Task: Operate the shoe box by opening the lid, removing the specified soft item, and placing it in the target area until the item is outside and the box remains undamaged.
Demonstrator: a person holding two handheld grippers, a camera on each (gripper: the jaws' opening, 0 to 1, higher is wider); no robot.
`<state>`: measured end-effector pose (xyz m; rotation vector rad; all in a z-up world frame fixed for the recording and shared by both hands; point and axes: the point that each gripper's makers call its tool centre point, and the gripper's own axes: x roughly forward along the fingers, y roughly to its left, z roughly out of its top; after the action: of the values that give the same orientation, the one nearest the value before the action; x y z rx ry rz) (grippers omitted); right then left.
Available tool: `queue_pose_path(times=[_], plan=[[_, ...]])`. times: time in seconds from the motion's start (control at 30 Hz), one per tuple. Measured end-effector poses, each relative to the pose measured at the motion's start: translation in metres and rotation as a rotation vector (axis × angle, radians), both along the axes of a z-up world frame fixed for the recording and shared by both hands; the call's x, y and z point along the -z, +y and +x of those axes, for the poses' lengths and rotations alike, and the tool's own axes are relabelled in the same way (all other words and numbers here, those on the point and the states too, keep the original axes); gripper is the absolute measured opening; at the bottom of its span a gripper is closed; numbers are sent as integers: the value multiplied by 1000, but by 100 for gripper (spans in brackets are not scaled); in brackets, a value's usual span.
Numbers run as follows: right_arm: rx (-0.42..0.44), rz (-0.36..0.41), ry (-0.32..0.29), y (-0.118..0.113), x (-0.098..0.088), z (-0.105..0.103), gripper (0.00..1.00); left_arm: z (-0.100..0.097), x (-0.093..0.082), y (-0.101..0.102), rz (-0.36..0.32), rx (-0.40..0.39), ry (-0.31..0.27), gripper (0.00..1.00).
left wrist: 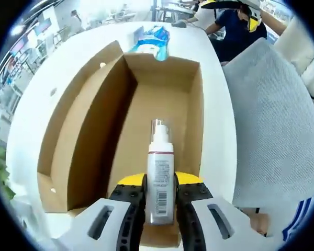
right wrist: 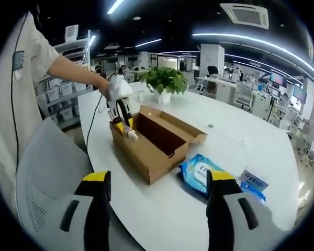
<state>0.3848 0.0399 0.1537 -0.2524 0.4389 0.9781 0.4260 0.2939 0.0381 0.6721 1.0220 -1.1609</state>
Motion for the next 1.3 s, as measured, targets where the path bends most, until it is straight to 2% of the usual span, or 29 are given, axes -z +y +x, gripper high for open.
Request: queue_pose_path(times=[0.17,0.6,1.0,1.3], plan=[[-21,3,-25,8,-4,-2,62,-4,-21,-14,-30,-2,-22,19],[-66,43,-50,32,-12,-11,55,-13,-51,-43,-72,69,-53,19],[-86,62,-63,45,-15,-17,43,-30,-72,-83,-139,166,-80,19],[-129,59,-66,59,-14,-23,37,-41,-81,-101,-180,204,-71,19]])
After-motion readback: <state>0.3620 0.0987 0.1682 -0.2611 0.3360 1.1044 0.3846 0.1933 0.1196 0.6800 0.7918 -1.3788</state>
